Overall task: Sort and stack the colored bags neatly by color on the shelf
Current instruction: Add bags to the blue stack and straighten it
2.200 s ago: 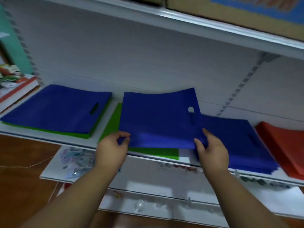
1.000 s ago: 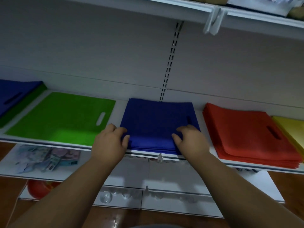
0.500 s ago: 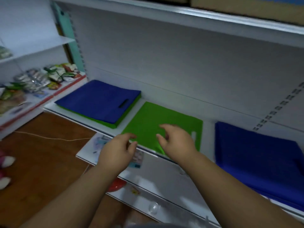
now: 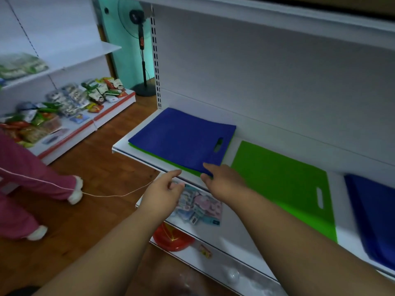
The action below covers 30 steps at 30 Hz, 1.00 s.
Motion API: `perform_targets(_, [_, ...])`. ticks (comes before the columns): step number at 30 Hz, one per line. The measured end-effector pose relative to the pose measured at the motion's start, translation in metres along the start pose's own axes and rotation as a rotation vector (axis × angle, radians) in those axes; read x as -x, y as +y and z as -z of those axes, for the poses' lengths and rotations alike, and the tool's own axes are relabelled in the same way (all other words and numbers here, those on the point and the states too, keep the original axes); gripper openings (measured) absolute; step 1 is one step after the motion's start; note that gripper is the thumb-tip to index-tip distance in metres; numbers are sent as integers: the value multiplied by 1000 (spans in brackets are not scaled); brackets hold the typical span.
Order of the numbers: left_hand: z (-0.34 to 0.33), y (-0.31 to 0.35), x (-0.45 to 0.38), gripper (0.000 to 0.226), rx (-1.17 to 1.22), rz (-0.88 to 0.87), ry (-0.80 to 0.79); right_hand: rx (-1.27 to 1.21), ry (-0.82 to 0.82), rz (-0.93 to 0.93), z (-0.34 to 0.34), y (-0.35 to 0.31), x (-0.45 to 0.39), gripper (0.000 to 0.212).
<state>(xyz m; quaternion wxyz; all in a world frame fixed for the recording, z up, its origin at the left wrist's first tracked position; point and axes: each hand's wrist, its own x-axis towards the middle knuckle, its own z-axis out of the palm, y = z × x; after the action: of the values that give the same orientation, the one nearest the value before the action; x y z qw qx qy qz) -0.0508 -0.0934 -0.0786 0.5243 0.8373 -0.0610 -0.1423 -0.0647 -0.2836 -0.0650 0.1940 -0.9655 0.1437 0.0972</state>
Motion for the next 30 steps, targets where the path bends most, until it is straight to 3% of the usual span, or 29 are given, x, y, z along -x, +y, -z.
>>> perform_targets(2, [5, -1, -4, 37, 261, 119, -40, -7, 39, -18, -7, 0, -1, 44])
perform_targets(4, [8, -6, -10, 38, 367, 162, -28, 13, 125, -42, -9, 1, 4, 35])
perform_targets(9, [15, -25, -28, 24, 515, 220, 192, -143, 398, 32, -3, 17, 31, 11])
perform_targets(16, [16, -42, -2, 16, 234, 151, 230, -134, 650, 55, 3, 65, 59, 30])
perform_targets(20, [-11, -25, 10, 13, -13, -39, 180, -167, 785, -17, 19, 96, 84, 29])
perform_targets(30, [-150, 66, 43, 19, -296, -439, 99, -153, 877, -340, 61, 238, 189, 33])
